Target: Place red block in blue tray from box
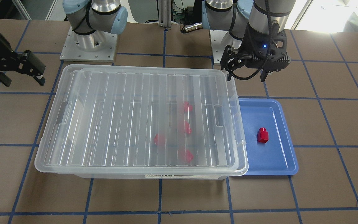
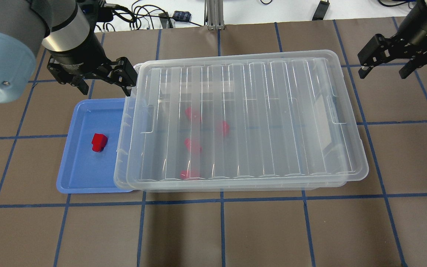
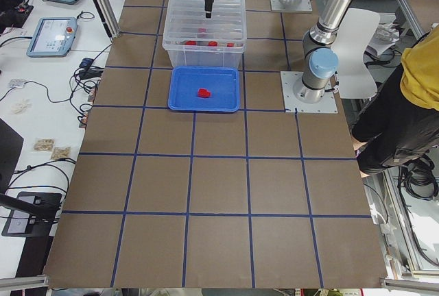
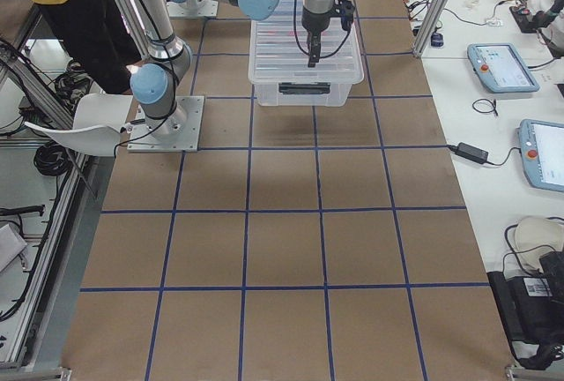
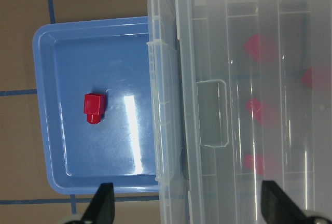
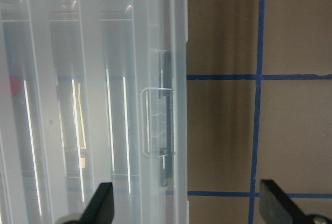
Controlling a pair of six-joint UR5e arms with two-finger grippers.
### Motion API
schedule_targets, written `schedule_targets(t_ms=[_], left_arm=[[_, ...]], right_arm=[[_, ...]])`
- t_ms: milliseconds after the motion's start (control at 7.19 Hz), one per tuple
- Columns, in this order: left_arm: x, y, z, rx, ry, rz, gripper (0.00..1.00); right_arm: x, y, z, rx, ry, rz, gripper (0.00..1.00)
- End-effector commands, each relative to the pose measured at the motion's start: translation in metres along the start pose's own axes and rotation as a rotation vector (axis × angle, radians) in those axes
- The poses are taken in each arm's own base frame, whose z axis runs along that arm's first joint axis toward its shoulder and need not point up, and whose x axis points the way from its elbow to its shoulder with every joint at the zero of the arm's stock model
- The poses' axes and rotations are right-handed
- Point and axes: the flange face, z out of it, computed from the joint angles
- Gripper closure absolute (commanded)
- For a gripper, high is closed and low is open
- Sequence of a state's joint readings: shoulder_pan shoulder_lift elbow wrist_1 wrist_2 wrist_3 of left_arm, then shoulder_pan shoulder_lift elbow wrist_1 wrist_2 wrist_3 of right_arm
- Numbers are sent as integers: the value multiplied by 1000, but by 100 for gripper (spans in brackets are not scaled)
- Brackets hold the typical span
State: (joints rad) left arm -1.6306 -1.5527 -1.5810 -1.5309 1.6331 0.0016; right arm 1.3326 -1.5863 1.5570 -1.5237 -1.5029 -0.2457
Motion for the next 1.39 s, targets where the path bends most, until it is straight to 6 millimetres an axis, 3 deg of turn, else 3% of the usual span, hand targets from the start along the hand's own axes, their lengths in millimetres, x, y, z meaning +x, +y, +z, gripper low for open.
schedule_targets(t_ms=[0, 278, 557, 835, 1252], left_arm=[[4, -1, 0, -2, 50, -4, 0], [5, 0, -1, 0, 68, -6, 0], [5, 0, -3, -3, 65, -47, 0], [3, -4, -5, 0, 68, -52, 0], [-1, -6, -5, 1, 63, -52, 0]], right_arm=[[-50, 29, -18, 5, 1, 16, 0], [-110, 38, -11, 6, 4, 43, 0], [-111, 29, -3, 10, 4, 10, 0], [-109, 9, 15, 5, 12, 14, 0], [-105, 8, 15, 1, 50, 5, 0]])
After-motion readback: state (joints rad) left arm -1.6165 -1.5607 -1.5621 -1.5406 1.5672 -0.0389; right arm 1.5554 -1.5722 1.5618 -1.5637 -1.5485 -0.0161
